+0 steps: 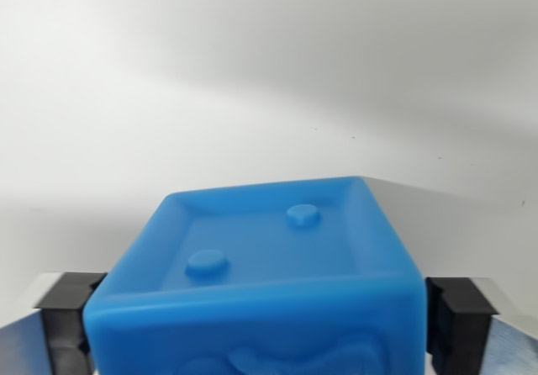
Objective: Stack cube
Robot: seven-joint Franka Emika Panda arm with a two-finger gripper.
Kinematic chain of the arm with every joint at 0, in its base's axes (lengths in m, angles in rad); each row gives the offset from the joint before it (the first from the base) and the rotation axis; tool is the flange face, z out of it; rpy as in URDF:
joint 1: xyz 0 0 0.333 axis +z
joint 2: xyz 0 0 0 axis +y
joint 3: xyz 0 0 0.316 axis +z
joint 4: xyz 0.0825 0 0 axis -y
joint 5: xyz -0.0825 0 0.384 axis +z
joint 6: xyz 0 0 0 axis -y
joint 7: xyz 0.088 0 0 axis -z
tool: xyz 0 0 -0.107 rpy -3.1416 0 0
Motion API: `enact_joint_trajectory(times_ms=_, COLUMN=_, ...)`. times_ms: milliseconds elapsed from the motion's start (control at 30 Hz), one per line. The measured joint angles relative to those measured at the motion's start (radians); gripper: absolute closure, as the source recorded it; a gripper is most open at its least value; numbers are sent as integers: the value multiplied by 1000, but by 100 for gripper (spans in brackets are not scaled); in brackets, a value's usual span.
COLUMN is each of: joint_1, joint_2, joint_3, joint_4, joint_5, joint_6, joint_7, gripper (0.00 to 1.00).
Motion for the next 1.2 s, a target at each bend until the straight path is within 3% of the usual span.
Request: enact_joint_trajectory(times_ms=1200, joint_1=0, joint_2=-15, joint_3=0, joint_4=-4, joint_5=0, joint_6=-9, joint_7=0, gripper=100)
